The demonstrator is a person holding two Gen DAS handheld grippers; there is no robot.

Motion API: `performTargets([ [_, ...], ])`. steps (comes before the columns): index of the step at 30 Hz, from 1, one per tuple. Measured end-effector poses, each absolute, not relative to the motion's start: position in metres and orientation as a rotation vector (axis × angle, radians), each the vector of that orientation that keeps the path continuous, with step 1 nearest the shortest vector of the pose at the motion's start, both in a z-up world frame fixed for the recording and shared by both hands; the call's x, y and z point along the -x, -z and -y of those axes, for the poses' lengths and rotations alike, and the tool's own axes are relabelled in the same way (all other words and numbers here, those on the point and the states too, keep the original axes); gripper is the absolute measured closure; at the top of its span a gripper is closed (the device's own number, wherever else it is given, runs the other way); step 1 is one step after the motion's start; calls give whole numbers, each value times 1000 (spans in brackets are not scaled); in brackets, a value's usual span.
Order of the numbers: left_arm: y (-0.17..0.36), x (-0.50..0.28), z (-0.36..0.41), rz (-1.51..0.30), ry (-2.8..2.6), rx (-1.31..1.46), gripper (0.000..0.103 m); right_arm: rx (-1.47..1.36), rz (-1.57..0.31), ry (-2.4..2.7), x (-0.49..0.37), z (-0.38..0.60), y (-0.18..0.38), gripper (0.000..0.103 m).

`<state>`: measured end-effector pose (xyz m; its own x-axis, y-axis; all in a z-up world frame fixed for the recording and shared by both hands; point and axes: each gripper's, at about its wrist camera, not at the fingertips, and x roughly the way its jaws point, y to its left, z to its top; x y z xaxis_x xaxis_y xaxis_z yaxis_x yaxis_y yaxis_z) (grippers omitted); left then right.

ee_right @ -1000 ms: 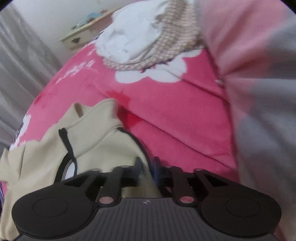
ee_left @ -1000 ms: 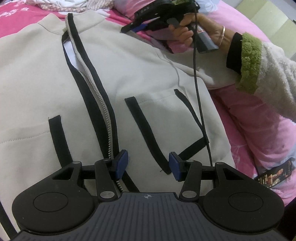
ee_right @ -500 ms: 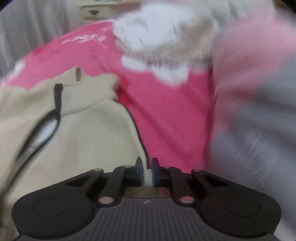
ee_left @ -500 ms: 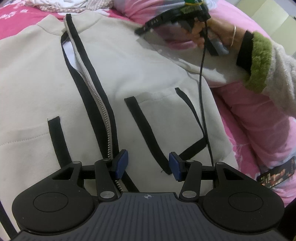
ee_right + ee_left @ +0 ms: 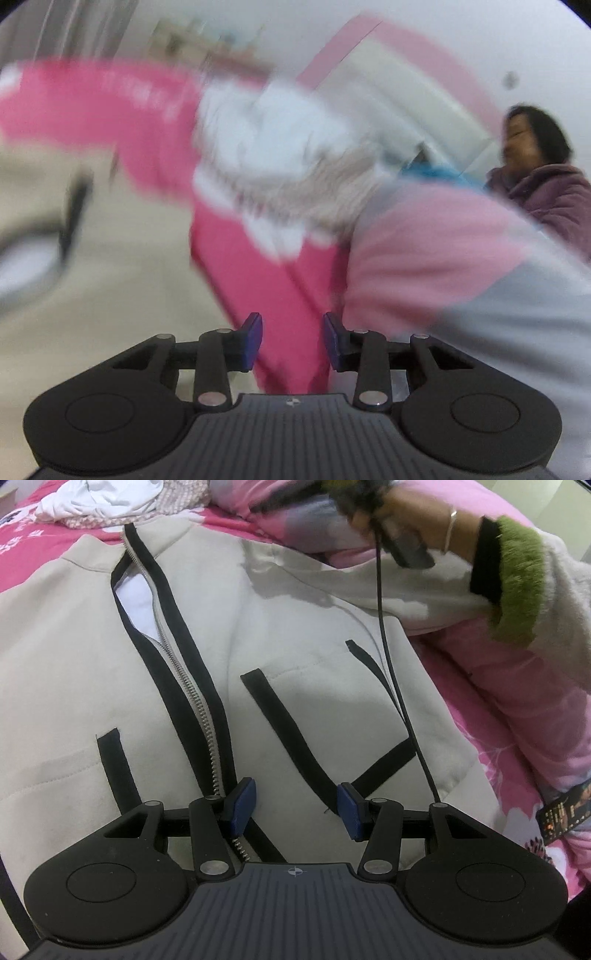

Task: Fold clothes

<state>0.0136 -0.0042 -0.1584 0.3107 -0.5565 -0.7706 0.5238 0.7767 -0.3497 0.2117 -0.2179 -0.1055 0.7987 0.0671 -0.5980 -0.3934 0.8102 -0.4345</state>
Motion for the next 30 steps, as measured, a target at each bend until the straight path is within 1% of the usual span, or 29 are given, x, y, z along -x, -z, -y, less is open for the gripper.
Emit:
performTargets([
  [2, 159, -15, 7, -1037, 709, 45, 54, 460, -642, -381, -214, 207, 94, 65],
  [4, 158, -14, 6, -1037, 704, 55, 54, 427, -691, -495, -220, 185, 102, 68],
  [5, 157, -13, 5, -1035, 702, 58, 54, 448, -717, -524, -226, 171, 113, 77],
  [8, 156, -8, 4, -1025, 701, 52, 54, 457, -815, -519, -254, 141, 157, 83],
  [10, 155, -6, 4, -1021, 699, 53, 54, 406, -797, -490, -269, 134, 176, 86],
  [14, 155, -2, 1, -1020, 700, 72, 54, 313, -806, -437, -278, 137, 172, 86],
  [16, 154, -1, -1, -1014, 698, 81, 54, 292, -795, -414, -271, 145, 157, 86],
  [17, 153, 0, -3, -1011, 696, 87, 54, 267, -785, -405, -265, 151, 148, 84],
  [19, 151, 0, -6, -1002, 692, 96, 54, 157, -778, -428, -253, 165, 128, 83],
  [22, 142, -3, -14, -963, 662, 95, 54, 68, -814, -529, -236, 171, 113, 83],
  [27, 120, -35, -28, -844, 518, 55, 54, 90, -852, -601, -210, 158, 119, 83],
  [30, 113, -71, -21, -770, 409, -36, 54, 94, -866, -571, -208, 159, 127, 83],
])
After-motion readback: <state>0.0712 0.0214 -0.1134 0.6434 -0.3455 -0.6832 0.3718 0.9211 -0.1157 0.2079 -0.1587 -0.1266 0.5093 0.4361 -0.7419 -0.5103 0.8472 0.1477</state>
